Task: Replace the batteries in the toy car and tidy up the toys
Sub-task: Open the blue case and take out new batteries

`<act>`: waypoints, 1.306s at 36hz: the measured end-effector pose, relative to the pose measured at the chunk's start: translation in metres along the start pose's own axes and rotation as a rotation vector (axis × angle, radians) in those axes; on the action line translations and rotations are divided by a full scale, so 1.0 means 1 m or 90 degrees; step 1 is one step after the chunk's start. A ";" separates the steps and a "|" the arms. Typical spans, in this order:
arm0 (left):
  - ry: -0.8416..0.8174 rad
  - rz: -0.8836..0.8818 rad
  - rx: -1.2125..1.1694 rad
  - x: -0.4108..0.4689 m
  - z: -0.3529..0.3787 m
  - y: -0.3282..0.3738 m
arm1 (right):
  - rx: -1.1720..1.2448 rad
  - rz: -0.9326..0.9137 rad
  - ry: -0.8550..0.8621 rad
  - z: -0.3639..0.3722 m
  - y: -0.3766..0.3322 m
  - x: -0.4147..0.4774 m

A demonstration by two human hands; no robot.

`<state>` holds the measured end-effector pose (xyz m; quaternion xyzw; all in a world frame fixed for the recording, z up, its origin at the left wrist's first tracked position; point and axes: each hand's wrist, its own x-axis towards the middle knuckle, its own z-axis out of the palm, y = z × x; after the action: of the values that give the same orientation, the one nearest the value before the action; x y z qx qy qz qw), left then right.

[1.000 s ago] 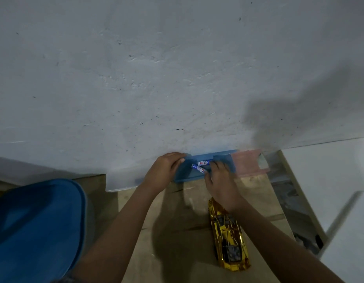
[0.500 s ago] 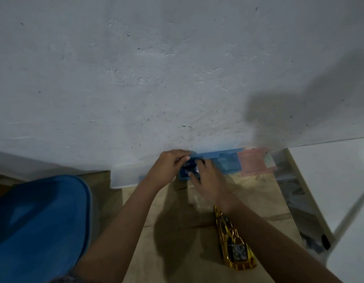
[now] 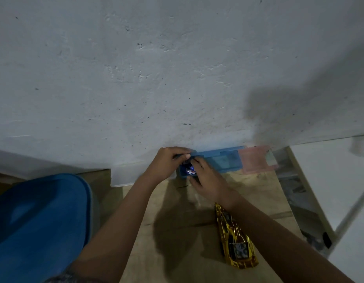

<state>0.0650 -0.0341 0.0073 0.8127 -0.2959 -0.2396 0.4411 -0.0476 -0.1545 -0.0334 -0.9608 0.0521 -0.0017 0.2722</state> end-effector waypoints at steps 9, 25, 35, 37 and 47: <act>0.000 -0.010 0.001 0.001 -0.001 0.000 | -0.015 0.007 0.036 0.007 -0.011 0.005; 0.010 -0.020 -0.013 0.002 -0.001 -0.001 | -0.075 0.105 0.005 0.010 -0.019 0.019; 0.021 -0.028 -0.022 0.003 0.000 -0.001 | -0.104 0.087 -0.093 0.007 -0.014 0.022; 0.021 -0.028 -0.024 0.003 0.000 -0.001 | -0.099 0.072 -0.088 0.006 -0.013 0.024; 0.020 -0.022 -0.032 0.001 -0.001 0.001 | -0.045 -0.005 -0.064 0.004 0.000 0.020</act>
<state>0.0660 -0.0348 0.0083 0.8099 -0.2690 -0.2418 0.4618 -0.0272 -0.1545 -0.0373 -0.9689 0.0350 0.0474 0.2403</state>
